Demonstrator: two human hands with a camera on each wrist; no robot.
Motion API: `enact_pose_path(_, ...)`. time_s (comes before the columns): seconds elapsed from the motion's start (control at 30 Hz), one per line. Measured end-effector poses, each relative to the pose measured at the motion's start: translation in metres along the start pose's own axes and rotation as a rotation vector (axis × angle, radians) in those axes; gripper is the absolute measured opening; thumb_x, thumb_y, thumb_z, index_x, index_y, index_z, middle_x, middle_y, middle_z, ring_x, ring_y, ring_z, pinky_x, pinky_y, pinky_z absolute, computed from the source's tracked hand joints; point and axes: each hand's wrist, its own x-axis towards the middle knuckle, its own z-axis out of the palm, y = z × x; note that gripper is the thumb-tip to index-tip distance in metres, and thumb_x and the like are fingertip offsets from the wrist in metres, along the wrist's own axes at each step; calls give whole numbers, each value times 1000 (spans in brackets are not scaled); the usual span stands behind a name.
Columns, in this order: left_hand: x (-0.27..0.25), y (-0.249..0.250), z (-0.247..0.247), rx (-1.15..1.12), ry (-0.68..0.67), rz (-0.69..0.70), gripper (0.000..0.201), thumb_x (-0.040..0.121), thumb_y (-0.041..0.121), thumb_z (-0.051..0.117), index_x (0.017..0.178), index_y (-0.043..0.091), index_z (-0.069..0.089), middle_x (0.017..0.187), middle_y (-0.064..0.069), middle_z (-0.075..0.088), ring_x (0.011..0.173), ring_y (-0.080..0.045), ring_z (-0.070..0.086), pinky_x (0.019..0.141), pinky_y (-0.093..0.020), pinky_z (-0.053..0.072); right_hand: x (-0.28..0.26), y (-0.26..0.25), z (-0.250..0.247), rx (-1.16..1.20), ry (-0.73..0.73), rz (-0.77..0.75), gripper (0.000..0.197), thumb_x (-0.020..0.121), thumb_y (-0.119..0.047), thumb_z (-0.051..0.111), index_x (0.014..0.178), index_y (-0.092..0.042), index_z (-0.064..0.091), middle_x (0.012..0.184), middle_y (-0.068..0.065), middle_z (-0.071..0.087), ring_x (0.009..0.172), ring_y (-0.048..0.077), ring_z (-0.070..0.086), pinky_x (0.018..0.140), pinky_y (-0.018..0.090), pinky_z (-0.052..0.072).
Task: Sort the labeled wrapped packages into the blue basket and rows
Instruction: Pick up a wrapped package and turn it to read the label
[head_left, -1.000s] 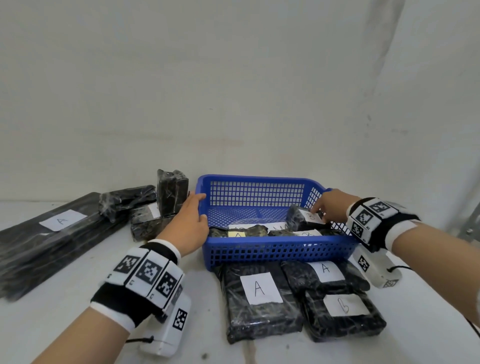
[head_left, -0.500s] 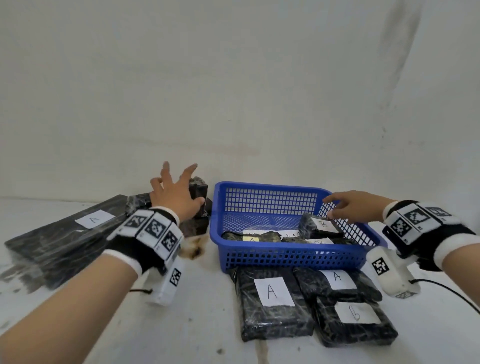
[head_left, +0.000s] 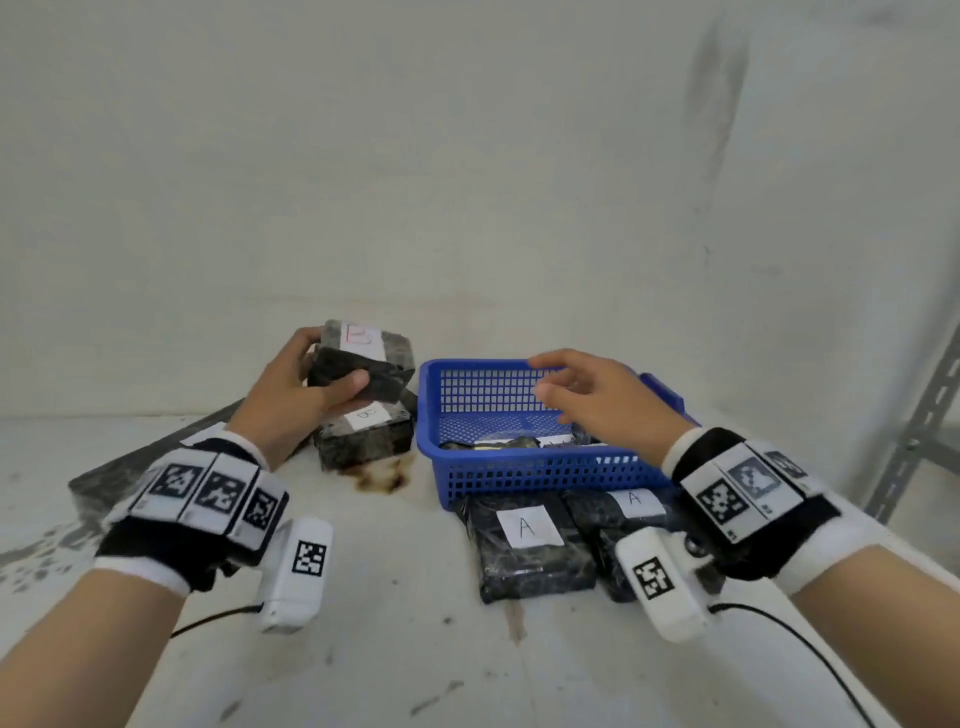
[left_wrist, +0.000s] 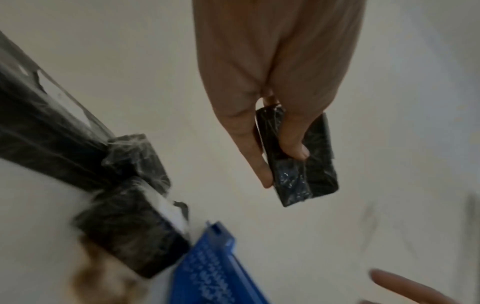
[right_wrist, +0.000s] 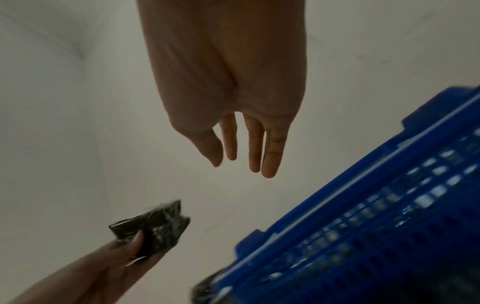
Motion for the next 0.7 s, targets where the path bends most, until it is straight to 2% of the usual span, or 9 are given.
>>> enact_pose_path(0.07,-28,14,7,-182,-102,13,34,86,-6,60,112,15,53,115,-13,66,106,-28,67,77,-28,60,-19,-25,16,159,-12,-32,41,99,-42,55,139,-34,51,112,-5,69,96,13,70,86,29,59)
enact_pose_path(0.13,-52,24,14,-270,-178,32,38,85,-5,58,116,14,53,115,-12,68,105,-25,68,79,-29,59,-37,-46,29,386,-43,-37,53,95,-51,55,144,-33,47,115,2,69,98,20,72,89,36,60)
enact_pose_path(0.23,-82,25,27,-287,-229,90,49,76,3,65,122,14,52,118,-14,66,106,-24,68,86,-35,58,-61,-62,41,679,-134,-57,64,83,-49,63,143,-33,48,121,10,68,96,29,72,83,38,60)
enact_pose_path(0.33,-98,23,34,-244,-253,113,54,77,8,78,124,17,53,123,-14,65,112,-27,65,90,-40,56,-77,-61,43,720,-145,-137,51,92,-21,66,141,-24,53,120,10,72,101,33,72,86,40,59)
enact_pose_path(0.4,-103,23,37,-218,-288,98,51,77,14,70,125,19,54,122,-11,66,112,-27,64,86,-38,56,-84,-55,40,727,-105,-153,45,95,-9,62,139,-19,56,123,10,71,105,33,71,86,38,60)
enact_pose_path(0.47,-109,24,40,-226,-299,65,51,80,17,63,130,19,53,118,-10,68,105,-28,67,79,-32,56,-89,-50,38,756,-53,-147,43,95,-9,62,136,-20,58,123,8,71,100,27,72,81,33,60)
enact_pose_path(0.53,-112,22,44,-248,-232,62,56,80,19,64,134,17,52,111,-11,71,94,-32,71,75,-31,57,-91,-49,38,776,4,-138,42,95,-12,62,136,-19,58,123,6,71,102,23,72,84,34,58)
enact_pose_path(0.63,-113,18,45,-291,-142,98,60,80,21,65,137,15,50,113,-15,69,91,-36,71,79,-36,57,-86,-48,43,818,60,-97,50,89,-22,71,137,-15,58,129,9,68,109,25,70,90,38,56)
enact_pose_path(0.7,-113,16,47,-295,-132,107,61,81,31,67,137,13,50,117,-17,68,93,-37,71,81,-36,57,-80,-47,48,805,86,-82,49,89,-25,73,136,-16,59,128,8,68,105,20,71,87,37,56)
